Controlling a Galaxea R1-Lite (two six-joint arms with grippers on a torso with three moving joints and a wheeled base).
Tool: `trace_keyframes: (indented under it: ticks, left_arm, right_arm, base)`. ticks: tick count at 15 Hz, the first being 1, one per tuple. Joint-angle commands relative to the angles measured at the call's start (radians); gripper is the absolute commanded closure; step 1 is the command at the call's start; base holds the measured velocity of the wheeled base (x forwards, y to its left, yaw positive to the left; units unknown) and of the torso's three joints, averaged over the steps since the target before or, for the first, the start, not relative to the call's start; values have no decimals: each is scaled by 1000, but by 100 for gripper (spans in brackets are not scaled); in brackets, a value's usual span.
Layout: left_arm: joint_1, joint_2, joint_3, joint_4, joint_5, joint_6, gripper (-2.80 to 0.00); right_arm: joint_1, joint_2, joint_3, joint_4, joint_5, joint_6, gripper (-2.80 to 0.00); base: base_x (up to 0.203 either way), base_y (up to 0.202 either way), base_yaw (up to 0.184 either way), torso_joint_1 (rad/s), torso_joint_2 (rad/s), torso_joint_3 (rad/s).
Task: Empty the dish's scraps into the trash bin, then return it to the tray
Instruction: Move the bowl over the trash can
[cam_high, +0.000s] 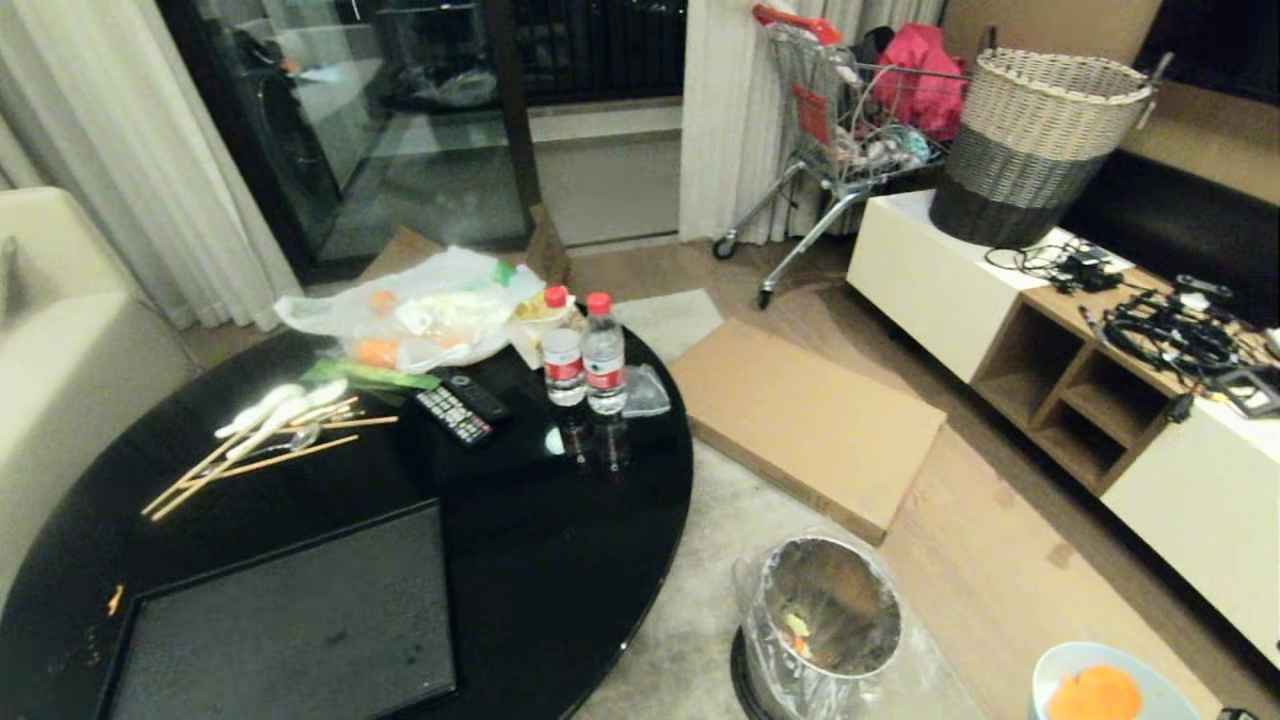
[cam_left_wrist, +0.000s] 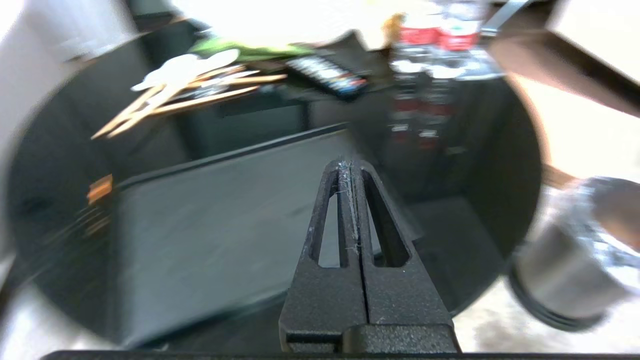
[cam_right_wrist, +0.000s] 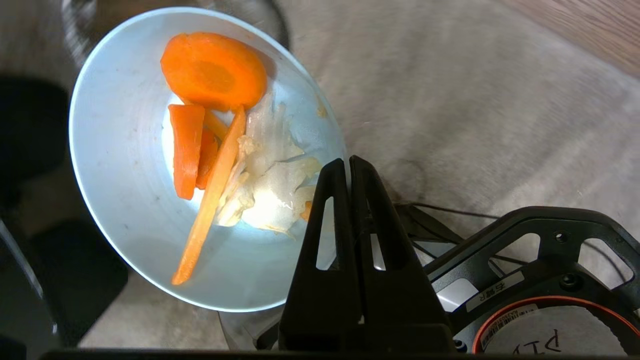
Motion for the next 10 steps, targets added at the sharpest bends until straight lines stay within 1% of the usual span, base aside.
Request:
trace_keyframes:
  ticks: [1,10]
  left_arm:
    - [0,0,0,0,0,0,0]
    - [0,0,0,0,0,0,0]
  right_arm:
    - [0,-3,0,1,-2,6,0]
    - [0,-6,0,3,-4,6,0]
  base:
    - [-1,12,-166,4,5,0]
    - [1,10,-165,3,1,1]
